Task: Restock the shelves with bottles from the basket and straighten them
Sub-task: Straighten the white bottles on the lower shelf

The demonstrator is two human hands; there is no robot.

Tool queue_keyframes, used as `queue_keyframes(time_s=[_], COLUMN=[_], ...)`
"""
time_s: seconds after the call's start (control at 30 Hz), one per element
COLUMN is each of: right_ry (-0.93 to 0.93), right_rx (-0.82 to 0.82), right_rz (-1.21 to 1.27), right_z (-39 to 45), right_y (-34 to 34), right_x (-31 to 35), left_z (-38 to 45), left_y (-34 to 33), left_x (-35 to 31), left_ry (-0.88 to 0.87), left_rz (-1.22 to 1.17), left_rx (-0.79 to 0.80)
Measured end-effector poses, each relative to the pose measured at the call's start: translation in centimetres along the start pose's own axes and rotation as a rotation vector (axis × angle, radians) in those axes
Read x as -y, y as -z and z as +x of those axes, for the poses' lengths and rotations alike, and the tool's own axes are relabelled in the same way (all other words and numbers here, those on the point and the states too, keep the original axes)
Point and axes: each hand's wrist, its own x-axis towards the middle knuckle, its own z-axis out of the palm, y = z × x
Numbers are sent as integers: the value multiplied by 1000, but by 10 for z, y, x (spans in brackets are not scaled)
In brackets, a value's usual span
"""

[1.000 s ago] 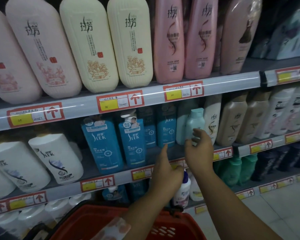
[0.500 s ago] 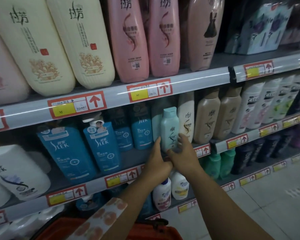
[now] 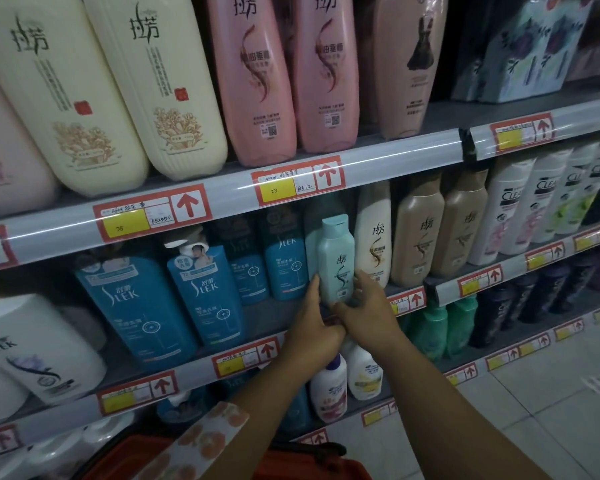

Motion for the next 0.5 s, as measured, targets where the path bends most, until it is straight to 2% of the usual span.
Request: queue_keyframes(time_s=[0.27, 0.5], right_ry=[19, 94], right_rx=[62, 88], right_rz=[23, -74], right_z=[2, 4], right_y=[1, 1], right_x=[-4, -14], left_z=[6, 2], left_y=[4, 5], left_x=[8, 7], left_ry=[-4, -4], left_rz=[-53, -58], left_rx=[20, 15])
